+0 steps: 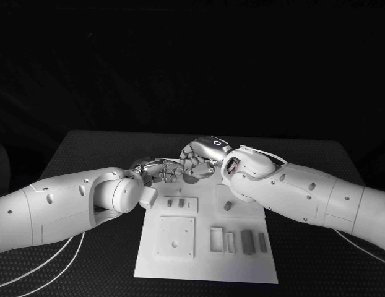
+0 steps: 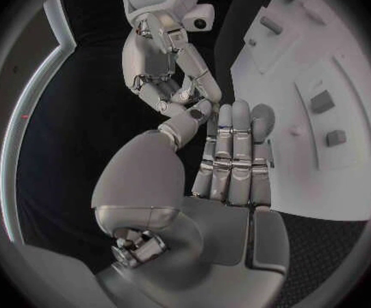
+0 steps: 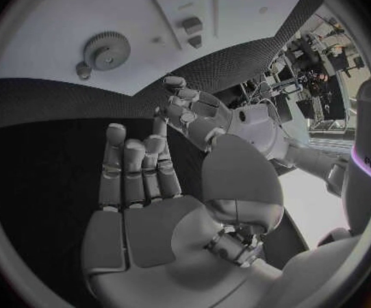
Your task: Assemble the parts on the task board
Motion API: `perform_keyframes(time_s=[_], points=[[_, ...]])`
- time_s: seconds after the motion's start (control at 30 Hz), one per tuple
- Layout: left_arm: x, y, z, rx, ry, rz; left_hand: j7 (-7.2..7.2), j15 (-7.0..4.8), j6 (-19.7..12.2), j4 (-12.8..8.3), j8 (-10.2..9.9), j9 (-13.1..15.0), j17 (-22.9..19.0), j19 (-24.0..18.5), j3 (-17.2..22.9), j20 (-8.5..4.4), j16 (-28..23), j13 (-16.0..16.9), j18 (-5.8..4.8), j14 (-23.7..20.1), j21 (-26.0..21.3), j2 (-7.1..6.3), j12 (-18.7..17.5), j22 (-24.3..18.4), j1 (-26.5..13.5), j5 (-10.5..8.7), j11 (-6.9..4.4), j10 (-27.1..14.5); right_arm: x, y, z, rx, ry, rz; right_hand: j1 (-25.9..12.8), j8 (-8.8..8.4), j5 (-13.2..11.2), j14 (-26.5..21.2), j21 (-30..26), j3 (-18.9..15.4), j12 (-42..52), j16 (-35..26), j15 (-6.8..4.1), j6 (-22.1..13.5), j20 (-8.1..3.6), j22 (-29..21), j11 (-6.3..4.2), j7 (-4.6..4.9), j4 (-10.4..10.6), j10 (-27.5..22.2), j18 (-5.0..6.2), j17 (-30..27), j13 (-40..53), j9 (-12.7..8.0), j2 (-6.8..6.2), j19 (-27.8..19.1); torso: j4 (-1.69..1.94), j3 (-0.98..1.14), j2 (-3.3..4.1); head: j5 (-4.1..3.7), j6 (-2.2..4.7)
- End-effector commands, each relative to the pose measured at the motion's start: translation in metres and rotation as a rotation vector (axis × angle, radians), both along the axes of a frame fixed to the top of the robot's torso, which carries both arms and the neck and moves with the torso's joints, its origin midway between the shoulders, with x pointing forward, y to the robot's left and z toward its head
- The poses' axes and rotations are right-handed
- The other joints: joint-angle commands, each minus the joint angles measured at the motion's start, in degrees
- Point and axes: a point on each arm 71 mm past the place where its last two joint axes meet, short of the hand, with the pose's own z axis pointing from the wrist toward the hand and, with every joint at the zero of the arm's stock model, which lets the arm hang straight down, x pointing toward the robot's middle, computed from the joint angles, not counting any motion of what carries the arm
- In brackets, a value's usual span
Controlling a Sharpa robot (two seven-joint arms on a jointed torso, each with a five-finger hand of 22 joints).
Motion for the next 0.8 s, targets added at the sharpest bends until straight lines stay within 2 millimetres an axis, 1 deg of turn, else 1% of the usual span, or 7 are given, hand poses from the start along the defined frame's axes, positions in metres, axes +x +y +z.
perform_keyframes(time_s=[0.03, 0.2, 0.3, 0.4, 0.53, 0.63, 0.8], points=[[0.000, -0.005, 0.004, -0.019, -0.026, -0.020, -0.32, -0.06, 0.92, -0.01, 0.37, 0.04, 0.09, 0.50, 0.31, -0.41, 0.19, 0.06, -0.87, 0.49, -0.27, 0.21, 0.20, 0.75, 0.09, 0.27, 0.03, 0.50, 0.001, -0.003, -0.002, 0.006, 0.008, -0.010, 0.51, -0.78, 0.32, -0.47, -0.40, -0.42, -0.26, -0.42, 0.20, -1.66, 0.13, 0.04, 0.63, 0.99, -0.05, -0.32, 0.35, -0.10, -0.09, -0.63, -0.64, -0.70, -0.02, 0.00, -0.01, 0.04, -0.03], [0.000, -0.004, 0.004, -0.018, -0.028, -0.018, -0.34, -0.07, 0.96, -0.05, 0.36, 0.07, 0.15, 0.51, 0.39, -0.42, 0.16, 0.07, -0.87, 0.50, -0.28, 0.17, 0.18, 0.76, 0.08, 0.33, 0.02, 0.53, 0.001, -0.005, -0.001, 0.023, 0.001, -0.017, 1.72, -2.52, 0.98, -1.69, -1.07, -0.92, -0.73, -1.03, 1.18, -4.60, 0.75, 0.12, 1.79, 2.21, -0.10, -1.80, 0.35, -0.20, -0.29, -1.98, -1.93, -2.02, 0.00, -0.02, 0.01, 0.06, -0.02], [0.000, -0.004, 0.004, -0.017, -0.029, -0.016, -0.35, -0.07, 0.98, -0.06, 0.36, 0.08, 0.17, 0.51, 0.42, -0.43, 0.15, 0.08, -0.87, 0.51, -0.29, 0.15, 0.17, 0.76, 0.08, 0.35, 0.02, 0.56, 0.002, -0.006, 0.000, 0.031, 0.000, -0.018, 1.98, -2.85, 1.32, -2.13, -1.28, -1.24, -0.84, -1.18, 1.58, -5.28, 1.06, 0.19, 2.14, 2.57, -0.08, -2.34, 0.35, -0.22, -0.38, -2.35, -2.22, -2.48, 0.02, -0.02, 0.01, 0.06, -0.02], [0.001, -0.004, 0.004, -0.017, -0.033, -0.016, -0.36, -0.08, 1.00, -0.08, 0.36, 0.09, 0.21, 0.52, 0.47, -0.43, 0.14, 0.08, -0.87, 0.52, -0.30, 0.14, 0.15, 0.76, 0.08, 0.38, 0.01, 0.58, 0.003, -0.010, 0.000, 0.038, -0.004, -0.027, 2.07, -3.57, 3.03, -2.84, -1.61, -1.81, -1.03, -1.40, 2.19, -6.86, 1.54, 0.33, 2.77, 3.23, -0.02, -3.19, 0.33, -0.28, -0.59, -2.99, -2.81, -3.19, 0.00, -0.01, 0.02, 0.10, 0.01], [0.001, -0.002, 0.004, -0.008, -0.041, -0.017, -0.37, -0.08, 1.02, -0.10, 0.36, 0.11, 0.25, 0.53, 0.52, -0.43, 0.12, 0.09, -0.87, 0.52, -0.31, 0.12, 0.14, 0.76, 0.07, 0.42, 0.00, 0.61, 0.005, -0.018, 0.000, 0.048, -0.012, -0.044, 2.28, -3.49, 5.00, -3.09, -1.70, -1.98, -0.94, -1.40, 2.44, -7.05, 1.79, 0.47, 2.94, 3.37, 0.03, -3.43, 0.35, -0.33, -0.72, -3.21, -2.70, -3.43, 0.03, -0.03, 0.02, 0.21, 0.05], [0.001, -0.001, 0.004, 0.002, -0.048, -0.018, -0.38, -0.09, 1.04, -0.10, 0.35, 0.13, 0.29, 0.54, 0.56, -0.44, 0.11, 0.09, -0.87, 0.53, -0.31, 0.12, 0.12, 0.77, 0.07, 0.45, -0.01, 0.63, 0.007, -0.024, 0.001, 0.060, -0.016, -0.057, 2.33, -3.33, 5.79, -3.08, -1.69, -1.94, -0.85, -1.35, 2.47, -6.90, 1.86, 0.53, 2.92, 3.33, 0.07, -3.40, 0.35, -0.35, -0.78, -3.26, -2.65, -3.42, -0.01, -0.01, 0.00, 0.22, 0.02], [0.003, 0.003, 0.004, 0.032, -0.064, -0.021, -0.39, -0.10, 1.06, -0.11, 0.34, 0.15, 0.34, 0.58, 0.61, -0.44, 0.09, 0.10, -0.87, 0.56, -0.31, 0.15, 0.10, 0.77, 0.04, 0.49, -0.01, 0.66, 0.013, -0.039, 0.011, 0.119, -0.022, -0.097, 2.30, -3.05, 7.46, -2.94, -1.63, -1.77, -0.67, -1.22, 2.42, -6.65, 1.89, 0.63, 2.83, 3.25, 0.13, -3.24, 0.35, -0.42, -0.92, -3.40, -2.58, -3.22, -0.01, -0.02, 0.01, 0.32, 0.05]])
